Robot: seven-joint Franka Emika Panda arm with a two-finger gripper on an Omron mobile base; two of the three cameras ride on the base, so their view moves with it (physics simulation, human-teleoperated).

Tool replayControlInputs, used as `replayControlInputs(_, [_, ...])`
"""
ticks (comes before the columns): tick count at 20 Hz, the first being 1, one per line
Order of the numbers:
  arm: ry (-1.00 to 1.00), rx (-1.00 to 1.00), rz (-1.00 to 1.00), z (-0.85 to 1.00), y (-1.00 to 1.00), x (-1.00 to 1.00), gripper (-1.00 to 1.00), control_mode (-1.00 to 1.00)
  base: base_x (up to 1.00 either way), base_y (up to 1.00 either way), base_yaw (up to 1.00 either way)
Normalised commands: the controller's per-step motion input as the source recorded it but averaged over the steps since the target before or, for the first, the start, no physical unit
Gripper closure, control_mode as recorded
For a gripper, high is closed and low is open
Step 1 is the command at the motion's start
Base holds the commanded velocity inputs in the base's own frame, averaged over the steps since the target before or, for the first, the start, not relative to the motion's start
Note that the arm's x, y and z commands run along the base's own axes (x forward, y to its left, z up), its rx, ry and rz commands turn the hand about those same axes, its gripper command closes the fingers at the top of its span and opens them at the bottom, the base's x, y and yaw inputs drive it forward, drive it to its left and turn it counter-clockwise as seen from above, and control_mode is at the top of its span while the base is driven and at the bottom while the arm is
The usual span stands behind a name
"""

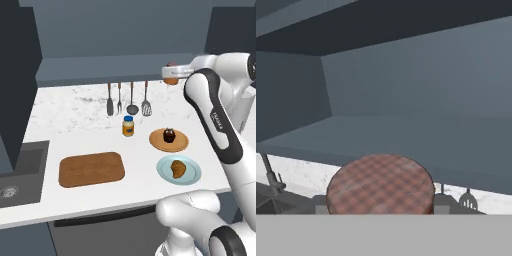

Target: From the different types of pastries on the counter, select a croissant and place it on the cutting board. Then retrieve a jar of jam from the cabinet and place it alongside the croissant on the cutting board.

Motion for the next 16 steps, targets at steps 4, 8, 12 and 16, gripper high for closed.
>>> replayControlInputs(4, [-0.02,-0.01,0.14,-0.10,0.69,-0.57,1.00,-1.00,0.00,0.00,0.00])
replayControlInputs(8, [-0.02,-0.03,0.27,-0.14,0.51,-0.45,1.00,-1.00,0.00,0.00,0.00])
replayControlInputs(12, [0.00,-0.01,0.33,-0.23,0.43,-0.13,1.00,-1.00,0.00,0.00,0.00])
replayControlInputs(16, [0.00,0.00,0.40,-0.35,0.27,0.00,1.00,-1.00,0.00,0.00,0.00])
